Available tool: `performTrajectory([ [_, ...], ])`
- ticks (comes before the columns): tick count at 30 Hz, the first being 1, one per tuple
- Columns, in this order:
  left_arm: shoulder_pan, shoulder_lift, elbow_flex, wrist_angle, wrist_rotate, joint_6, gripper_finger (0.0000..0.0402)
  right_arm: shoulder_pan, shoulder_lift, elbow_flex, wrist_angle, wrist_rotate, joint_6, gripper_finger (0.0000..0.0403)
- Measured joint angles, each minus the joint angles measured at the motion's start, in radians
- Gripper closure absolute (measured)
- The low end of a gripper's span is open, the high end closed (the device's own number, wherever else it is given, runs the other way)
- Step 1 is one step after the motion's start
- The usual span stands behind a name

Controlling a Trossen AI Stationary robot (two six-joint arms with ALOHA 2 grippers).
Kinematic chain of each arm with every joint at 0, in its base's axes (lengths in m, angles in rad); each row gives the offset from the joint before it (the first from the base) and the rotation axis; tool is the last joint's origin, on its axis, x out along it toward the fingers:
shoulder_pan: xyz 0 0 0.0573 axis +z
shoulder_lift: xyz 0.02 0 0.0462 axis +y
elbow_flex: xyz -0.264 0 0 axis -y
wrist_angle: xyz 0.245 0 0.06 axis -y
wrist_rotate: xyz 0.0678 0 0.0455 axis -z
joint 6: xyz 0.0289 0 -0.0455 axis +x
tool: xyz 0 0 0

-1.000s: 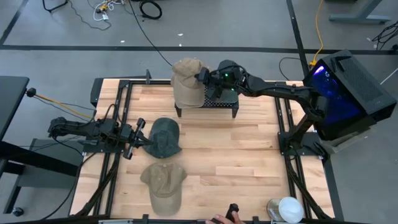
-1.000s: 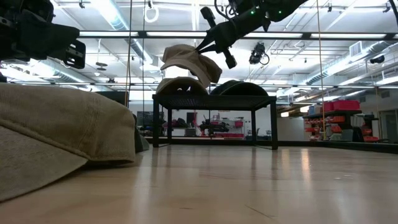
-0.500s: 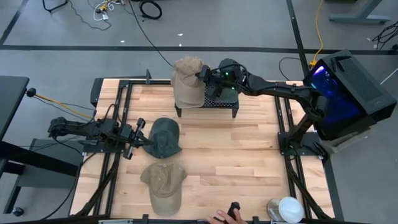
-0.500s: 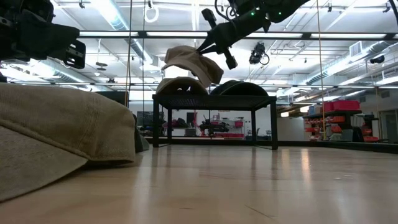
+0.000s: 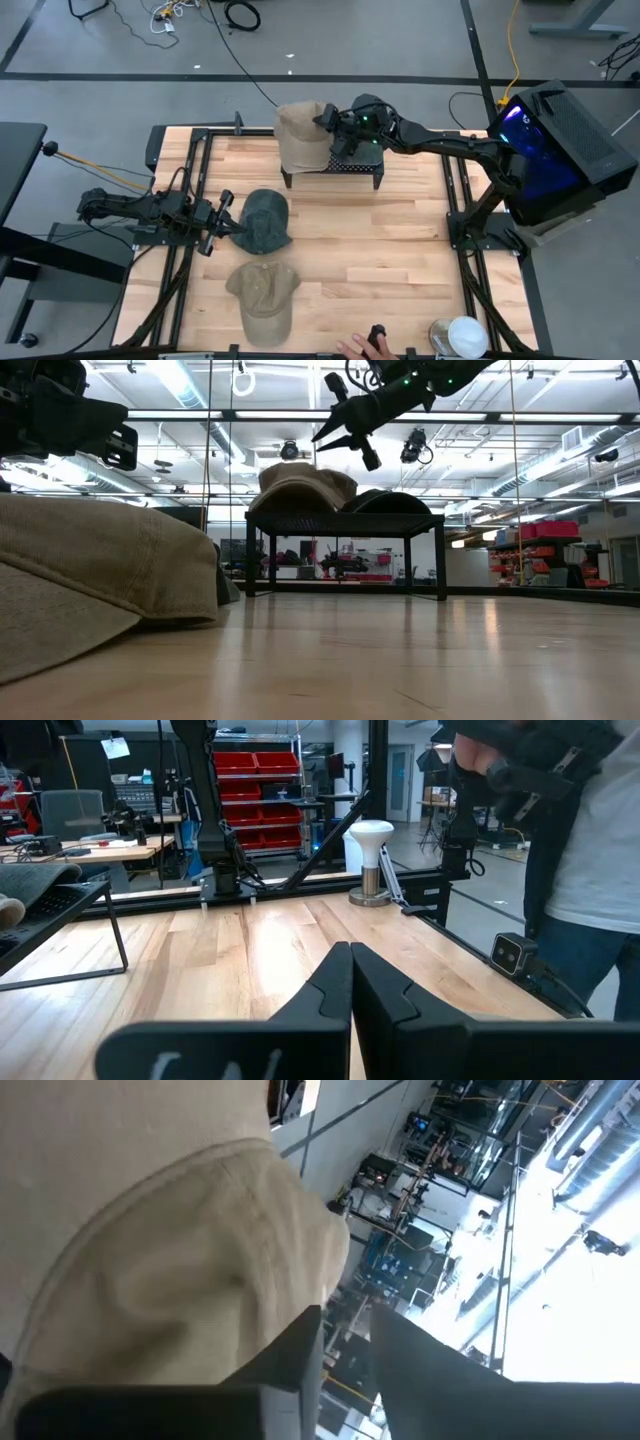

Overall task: Pick & Place hat
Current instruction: Move the black cap to the center of the table

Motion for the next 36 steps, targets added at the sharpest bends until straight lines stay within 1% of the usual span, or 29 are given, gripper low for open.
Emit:
performTrajectory([
  [7, 0.000, 0.000, 0.000, 0.000, 0.000, 0.000, 0.0399, 0.001, 0.000, 0.000, 0.053, -0.070, 0.136, 0.0285],
  [12, 0.000, 0.000, 0.000, 0.000, 0.000, 0.000, 0.0399, 0.005, 0.000, 0.000, 0.107, -0.072, 0.160, 0.0280],
  [18, 0.000, 0.000, 0.000, 0.000, 0.000, 0.000, 0.0399, 0.032, -0.017, 0.000, 0.104, -0.072, 0.185, 0.0280],
  [20, 0.000, 0.000, 0.000, 0.000, 0.000, 0.000, 0.0399, 0.047, -0.026, 0.000, 0.105, -0.072, 0.262, 0.0280],
  [22, 0.000, 0.000, 0.000, 0.000, 0.000, 0.000, 0.0399, 0.063, -0.032, 0.000, 0.105, -0.072, 0.372, 0.0280],
  [27, 0.000, 0.000, 0.000, 0.000, 0.000, 0.000, 0.0399, 0.109, -0.049, 0.000, 0.105, -0.058, 0.725, 0.0279],
  [32, 0.000, 0.000, 0.000, 0.000, 0.000, 0.000, 0.0399, 0.166, -0.049, 0.000, 0.102, 0.005, 1.029, 0.0279],
  [36, 0.000, 0.000, 0.000, 0.000, 0.000, 0.000, 0.0399, 0.208, -0.049, 0.000, 0.093, 0.041, 1.192, 0.0279],
])
